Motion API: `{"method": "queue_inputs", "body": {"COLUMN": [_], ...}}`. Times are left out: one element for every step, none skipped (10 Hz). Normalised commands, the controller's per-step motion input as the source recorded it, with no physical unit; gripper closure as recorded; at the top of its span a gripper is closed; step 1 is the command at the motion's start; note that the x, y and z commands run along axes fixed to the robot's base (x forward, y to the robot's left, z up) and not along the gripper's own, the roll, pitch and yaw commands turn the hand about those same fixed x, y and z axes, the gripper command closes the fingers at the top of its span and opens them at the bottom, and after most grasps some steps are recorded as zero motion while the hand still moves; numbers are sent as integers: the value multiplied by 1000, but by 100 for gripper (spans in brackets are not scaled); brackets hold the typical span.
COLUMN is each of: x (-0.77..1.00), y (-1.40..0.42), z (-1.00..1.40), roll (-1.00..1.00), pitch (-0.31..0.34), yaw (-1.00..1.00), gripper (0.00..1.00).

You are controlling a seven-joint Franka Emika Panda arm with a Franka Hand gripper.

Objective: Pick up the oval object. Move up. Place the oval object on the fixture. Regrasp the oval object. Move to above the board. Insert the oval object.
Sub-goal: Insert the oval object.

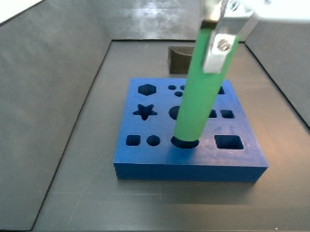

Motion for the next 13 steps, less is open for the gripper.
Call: {"method": "queue_inputs", "body": {"x": [0,0,0,11,83,217,257,346,257,97,0,-117,-171], "y": [11,0,0,0,0,20,29,31,0,0,-37,-117,-129], "z": [-251,-246,-251,-226,-203,-166,-140,-94,-86,-200,-397,-643,-826], "roll": [0,0,0,0,0,0,0,-14,-36,-16,0,104,163], "pitch": [0,0,0,0,0,0,0,-26,-79,-107,-123,-144,-136], "yaw": [-29,-31,-26,-46,-43,-80,-100,-114,-157,-183,-180,-206,-231], "gripper": [100,100,100,100,100,100,100,100,100,100,100,100,100]}}
